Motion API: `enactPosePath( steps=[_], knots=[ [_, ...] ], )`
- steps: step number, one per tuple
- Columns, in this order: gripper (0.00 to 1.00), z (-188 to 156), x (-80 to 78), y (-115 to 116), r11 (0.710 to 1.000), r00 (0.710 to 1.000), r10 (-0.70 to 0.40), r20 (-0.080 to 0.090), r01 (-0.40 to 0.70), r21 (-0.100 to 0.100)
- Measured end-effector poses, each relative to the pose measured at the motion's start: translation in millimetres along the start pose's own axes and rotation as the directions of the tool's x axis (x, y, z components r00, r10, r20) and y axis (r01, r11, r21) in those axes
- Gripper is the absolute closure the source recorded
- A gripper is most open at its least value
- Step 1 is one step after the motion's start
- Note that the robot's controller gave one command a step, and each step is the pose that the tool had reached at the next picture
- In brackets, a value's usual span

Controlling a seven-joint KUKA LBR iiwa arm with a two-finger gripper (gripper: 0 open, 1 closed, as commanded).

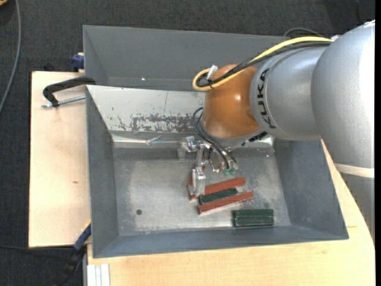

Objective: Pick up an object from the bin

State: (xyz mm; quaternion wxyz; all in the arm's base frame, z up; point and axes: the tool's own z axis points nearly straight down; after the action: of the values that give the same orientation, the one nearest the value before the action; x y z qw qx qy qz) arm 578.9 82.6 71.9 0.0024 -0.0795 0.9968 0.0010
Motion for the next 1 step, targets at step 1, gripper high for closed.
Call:
enactPosePath(
  steps=[1],
  knots=[
    [0.00,-13.0,11.5,-6.5,0.996,0.996,-0.086,-0.005,0.086,-0.001]
  ],
)
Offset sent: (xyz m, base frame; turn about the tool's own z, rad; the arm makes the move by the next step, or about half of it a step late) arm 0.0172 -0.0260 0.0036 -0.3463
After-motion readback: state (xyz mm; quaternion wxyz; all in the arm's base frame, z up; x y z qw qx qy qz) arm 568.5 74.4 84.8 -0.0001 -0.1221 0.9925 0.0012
